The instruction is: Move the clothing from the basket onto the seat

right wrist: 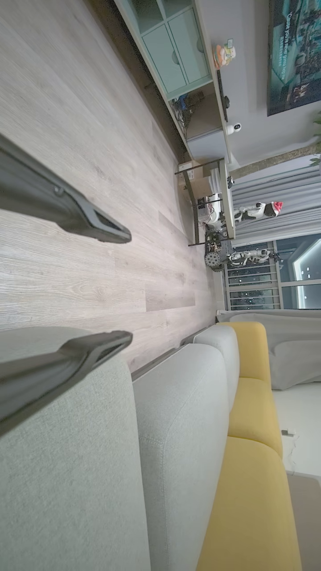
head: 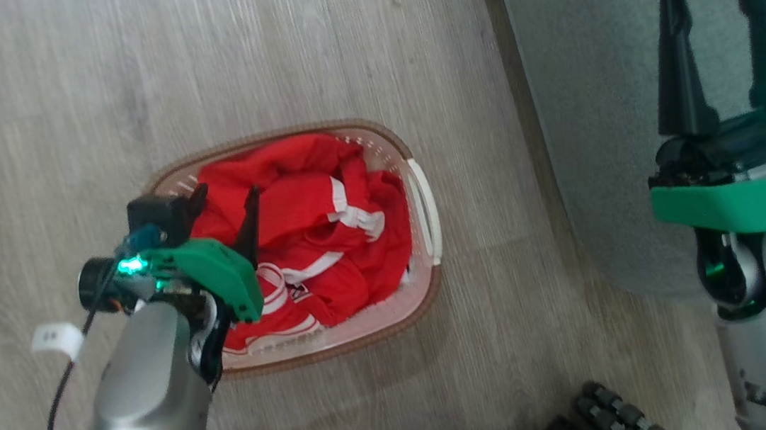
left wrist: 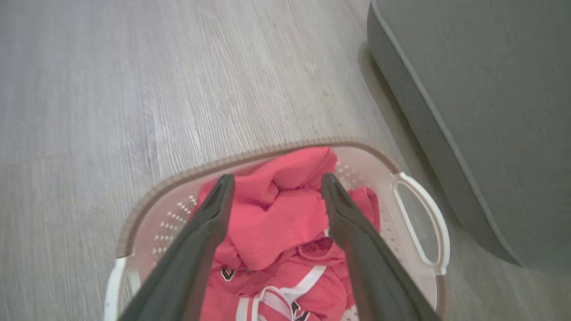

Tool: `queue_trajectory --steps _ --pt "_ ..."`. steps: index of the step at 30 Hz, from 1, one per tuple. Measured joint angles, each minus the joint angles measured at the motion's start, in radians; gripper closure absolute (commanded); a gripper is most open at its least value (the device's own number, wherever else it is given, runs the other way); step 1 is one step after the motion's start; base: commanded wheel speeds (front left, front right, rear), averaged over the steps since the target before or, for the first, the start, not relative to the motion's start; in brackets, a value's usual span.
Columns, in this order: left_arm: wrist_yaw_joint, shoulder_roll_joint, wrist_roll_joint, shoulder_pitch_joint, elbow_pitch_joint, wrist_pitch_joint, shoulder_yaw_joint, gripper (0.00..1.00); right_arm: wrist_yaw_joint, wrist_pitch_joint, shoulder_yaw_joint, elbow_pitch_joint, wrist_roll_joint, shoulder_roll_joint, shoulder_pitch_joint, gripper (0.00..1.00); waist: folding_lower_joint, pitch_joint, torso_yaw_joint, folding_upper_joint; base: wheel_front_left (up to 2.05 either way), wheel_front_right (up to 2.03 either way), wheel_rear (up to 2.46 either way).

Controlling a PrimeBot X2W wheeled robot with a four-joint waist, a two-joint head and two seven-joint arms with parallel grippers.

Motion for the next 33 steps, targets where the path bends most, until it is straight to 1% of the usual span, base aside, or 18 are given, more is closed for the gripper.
queue_trajectory --steps 6,7,11,18,19,25,30,33 --pt "0.000 0.003 -0.025 -0.127 0.138 0.034 -0.025 0.00 0.000 0.000 0.015 -0.074 -0.002 0.001 -0.044 0.00 0.0000 0.077 -0.018 0.0000 0.00 0.00 0.00" --pt "0.000 0.003 -0.025 -0.127 0.138 0.034 -0.025 0.00 0.000 0.000 0.015 -0.074 -0.002 0.001 -0.044 0.00 0.0000 0.077 -0.018 0.0000 0.00 0.00 0.00" --pt "0.000 0.004 -0.049 -0.202 0.232 0.057 -0.050 0.00 0.000 0.000 0.017 -0.141 -0.002 0.001 -0.081 0.00 0.0000 0.130 -0.032 0.0000 0.00 0.00 0.00" --pt "0.000 0.008 -0.060 -0.274 0.382 0.087 -0.076 0.00 0.000 0.000 0.024 -0.214 0.000 0.003 -0.092 0.00 0.0000 0.210 -0.070 0.0000 0.00 0.00 0.00" --pt "0.000 0.011 -0.060 -0.304 0.409 0.087 -0.077 0.00 0.000 0.000 0.023 -0.225 0.003 0.003 -0.095 0.00 0.0000 0.233 -0.082 0.0000 0.00 0.00 0.00" --pt "0.001 0.020 -0.063 -0.405 0.483 0.109 -0.078 0.00 0.000 0.000 0.022 -0.245 0.037 0.004 -0.135 0.00 0.0000 0.303 -0.113 0.0000 0.00 0.00 0.00" --pt "0.001 0.027 -0.065 -0.441 0.522 0.135 -0.084 0.00 0.000 0.000 0.030 -0.247 0.046 0.004 -0.153 0.00 0.0000 0.339 -0.135 0.0000 0.00 0.00 0.00" --pt "0.001 0.036 -0.065 -0.462 0.550 0.194 -0.096 0.00 0.000 0.000 0.037 -0.247 0.051 0.004 -0.154 0.00 0.0000 0.362 -0.152 0.0000 0.00 0.00 0.00"
